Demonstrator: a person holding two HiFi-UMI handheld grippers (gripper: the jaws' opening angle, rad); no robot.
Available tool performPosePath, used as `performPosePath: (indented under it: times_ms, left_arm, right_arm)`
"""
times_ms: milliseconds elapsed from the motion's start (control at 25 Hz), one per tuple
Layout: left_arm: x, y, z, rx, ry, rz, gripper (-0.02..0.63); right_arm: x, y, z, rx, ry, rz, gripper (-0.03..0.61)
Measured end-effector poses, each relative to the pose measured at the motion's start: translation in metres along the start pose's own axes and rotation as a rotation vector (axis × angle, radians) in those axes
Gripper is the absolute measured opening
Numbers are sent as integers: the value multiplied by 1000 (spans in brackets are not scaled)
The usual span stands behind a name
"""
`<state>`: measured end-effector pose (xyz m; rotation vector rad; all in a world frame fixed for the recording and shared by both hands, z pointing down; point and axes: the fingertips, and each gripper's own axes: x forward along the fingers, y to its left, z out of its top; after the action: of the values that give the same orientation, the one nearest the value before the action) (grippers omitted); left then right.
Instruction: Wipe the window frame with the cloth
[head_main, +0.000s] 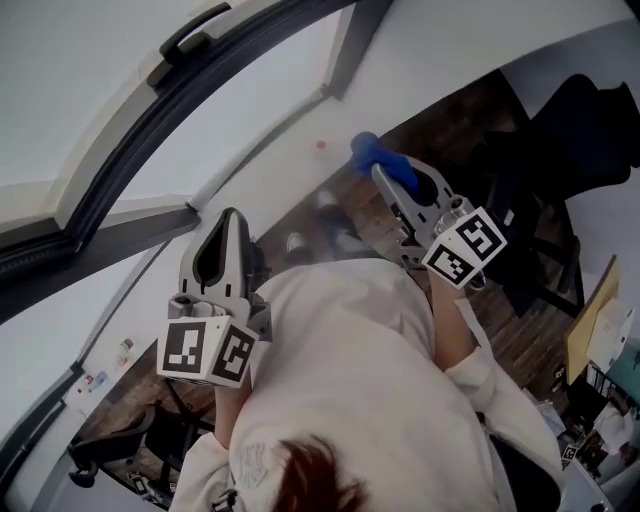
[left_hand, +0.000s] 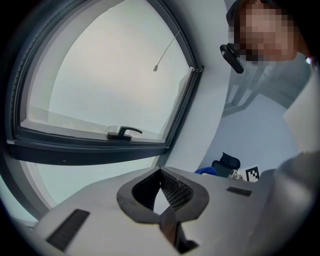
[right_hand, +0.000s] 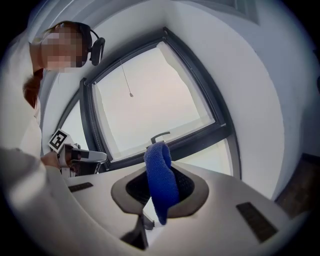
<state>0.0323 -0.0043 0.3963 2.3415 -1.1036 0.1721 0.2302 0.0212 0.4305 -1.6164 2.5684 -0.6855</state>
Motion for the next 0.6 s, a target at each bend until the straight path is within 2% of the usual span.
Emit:
performPosePath:
  times_ms: [320,600]
  left_arm:
    - [-69,16,-27,6,27,-57,5]
    - [-99,16,-34,4,13,-72,5]
  right_arm:
    - [-29,83,-30,17,-30,-35,44]
    - [-51,109,-39,11,-31,-67,44]
